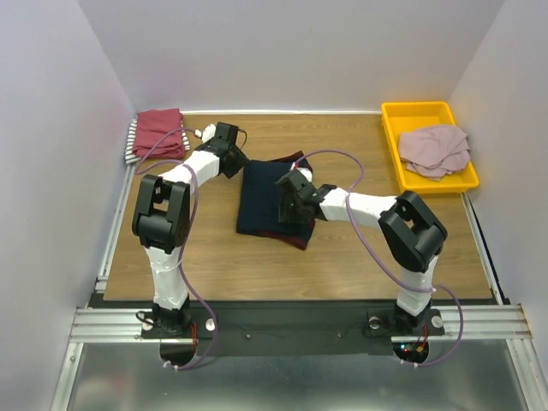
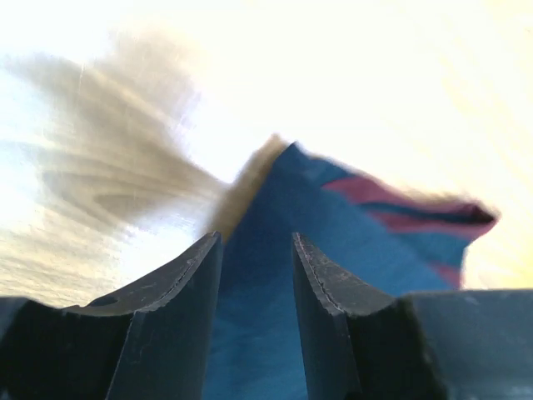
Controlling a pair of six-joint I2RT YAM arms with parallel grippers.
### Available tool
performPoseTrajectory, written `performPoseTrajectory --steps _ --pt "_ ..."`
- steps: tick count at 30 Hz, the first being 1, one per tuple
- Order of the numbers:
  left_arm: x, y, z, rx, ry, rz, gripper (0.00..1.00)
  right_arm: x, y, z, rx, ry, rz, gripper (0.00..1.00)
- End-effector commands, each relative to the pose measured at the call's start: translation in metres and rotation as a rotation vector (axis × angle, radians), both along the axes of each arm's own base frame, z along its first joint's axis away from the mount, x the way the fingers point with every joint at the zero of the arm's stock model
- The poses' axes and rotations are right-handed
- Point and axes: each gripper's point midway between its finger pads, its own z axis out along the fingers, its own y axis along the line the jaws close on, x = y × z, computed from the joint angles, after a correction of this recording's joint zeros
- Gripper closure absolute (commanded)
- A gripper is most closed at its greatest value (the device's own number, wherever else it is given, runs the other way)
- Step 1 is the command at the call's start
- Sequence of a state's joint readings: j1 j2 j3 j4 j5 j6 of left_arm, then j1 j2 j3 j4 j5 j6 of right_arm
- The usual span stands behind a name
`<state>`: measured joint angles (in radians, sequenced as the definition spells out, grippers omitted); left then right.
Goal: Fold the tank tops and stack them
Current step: Fold the tank top
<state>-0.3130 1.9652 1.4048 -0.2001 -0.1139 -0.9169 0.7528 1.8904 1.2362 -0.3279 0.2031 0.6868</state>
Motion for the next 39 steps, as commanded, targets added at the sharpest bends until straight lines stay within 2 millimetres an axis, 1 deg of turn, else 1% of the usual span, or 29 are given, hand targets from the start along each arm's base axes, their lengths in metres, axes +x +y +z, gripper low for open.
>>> performPoseTrajectory --steps 1,2,3,4,5,6,7,8,9,10,12,13,14,15,16,17,18,19,21,22,24,25,26,29,31,35,37,38,39 --pt "0.009 0.002 0.038 0.088 -0.073 -0.106 0.50 0.004 0.012 0.035 0.100 -0.040 -0.035 0.46" --pt "0.009 0.002 0.047 0.102 -0.097 -0.134 0.48 0.005 0.015 0.043 0.114 -0.053 -0.030 0.46" --pt "0.008 0.002 0.052 0.113 -0.107 -0.147 0.48 0.011 0.021 0.059 0.139 -0.081 -0.023 0.46" --pt "0.007 0.002 0.057 0.121 -0.117 -0.156 0.48 0.014 0.022 0.068 0.153 -0.096 -0.019 0.46" --pt "0.002 0.005 0.066 0.126 -0.133 -0.157 0.48 0.017 0.021 0.087 0.173 -0.133 -0.022 0.45" --pt "-0.002 0.004 0.070 0.140 -0.143 -0.184 0.47 0.020 0.017 0.100 0.189 -0.158 -0.032 0.44" --pt "-0.006 0.002 0.074 0.153 -0.151 -0.197 0.48 0.023 0.011 0.109 0.199 -0.174 -0.047 0.43" --pt "-0.020 -0.007 0.080 0.169 -0.164 -0.233 0.47 0.024 0.006 0.117 0.214 -0.184 -0.058 0.43" --pt "-0.028 -0.013 0.082 0.196 -0.170 -0.270 0.47 0.029 -0.010 0.141 0.250 -0.225 -0.092 0.43" --pt "-0.046 -0.027 0.083 0.222 -0.178 -0.310 0.47 0.026 -0.021 0.139 0.250 -0.223 -0.112 0.43" --pt "-0.065 -0.046 0.080 0.231 -0.177 -0.381 0.48 0.028 -0.046 0.152 0.255 -0.259 -0.166 0.44" --pt "-0.075 -0.058 0.077 0.238 -0.175 -0.425 0.48 0.022 -0.056 0.169 0.275 -0.296 -0.177 0.44" --pt "-0.094 -0.077 0.070 0.243 -0.166 -0.483 0.48 0.015 -0.066 0.161 0.251 -0.293 -0.186 0.44" --pt "-0.103 -0.088 0.066 0.245 -0.160 -0.517 0.48 0.011 -0.071 0.159 0.245 -0.293 -0.190 0.44" --pt "-0.110 -0.098 0.062 0.244 -0.154 -0.549 0.48 0.003 -0.075 0.167 0.264 -0.310 -0.187 0.45" --pt "-0.116 -0.104 0.052 0.263 -0.134 -0.578 0.48 -0.001 -0.078 0.164 0.263 -0.302 -0.185 0.45" --pt "-0.128 -0.119 0.049 0.286 -0.128 -0.618 0.47 -0.011 -0.081 0.155 0.262 -0.281 -0.174 0.45" --pt "-0.131 -0.126 0.040 0.303 -0.111 -0.642 0.46 -0.019 -0.085 0.142 0.253 -0.254 -0.170 0.46" --pt "-0.143 -0.139 0.032 0.323 -0.093 -0.686 0.44 -0.028 -0.089 0.136 0.255 -0.243 -0.166 0.46" --pt "-0.152 -0.149 0.024 0.338 -0.081 -0.721 0.44 -0.033 -0.091 0.137 0.262 -0.245 -0.165 0.46" --pt "-0.158 -0.160 0.021 0.346 -0.086 -0.750 0.41 -0.041 -0.092 0.130 0.266 -0.227 -0.150 0.46" --pt "-0.164 -0.167 0.016 0.358 -0.082 -0.774 0.41 -0.046 -0.094 0.121 0.254 -0.209 -0.138 0.47" --pt "-0.165 -0.172 0.018 0.361 -0.089 -0.790 0.41 -0.053 -0.096 0.115 0.251 -0.192 -0.125 0.48" --pt "-0.169 -0.184 0.012 0.387 -0.085 -0.820 0.41 -0.060 -0.098 0.106 0.235 -0.180 -0.100 0.50" --pt "-0.169 -0.184 0.008 0.405 -0.076 -0.821 0.41 -0.064 -0.100 0.103 0.228 -0.175 -0.091 0.53" --pt "-0.170 -0.184 0.003 0.453 -0.065 -0.821 0.43 -0.073 -0.103 0.088 0.178 -0.167 -0.056 0.53" --pt "-0.169 -0.184 0.001 0.457 -0.063 -0.828 0.51 -0.077 -0.101 0.082 0.153 -0.167 -0.035 0.54" --pt "-0.169 -0.183 0.000 0.468 -0.060 -0.830 0.56 -0.078 -0.100 0.081 0.138 -0.170 -0.018 0.56" --pt "-0.168 -0.183 0.000 0.473 -0.060 -0.831 0.68 -0.079 -0.098 0.080 0.126 -0.178 -0.006 0.57"
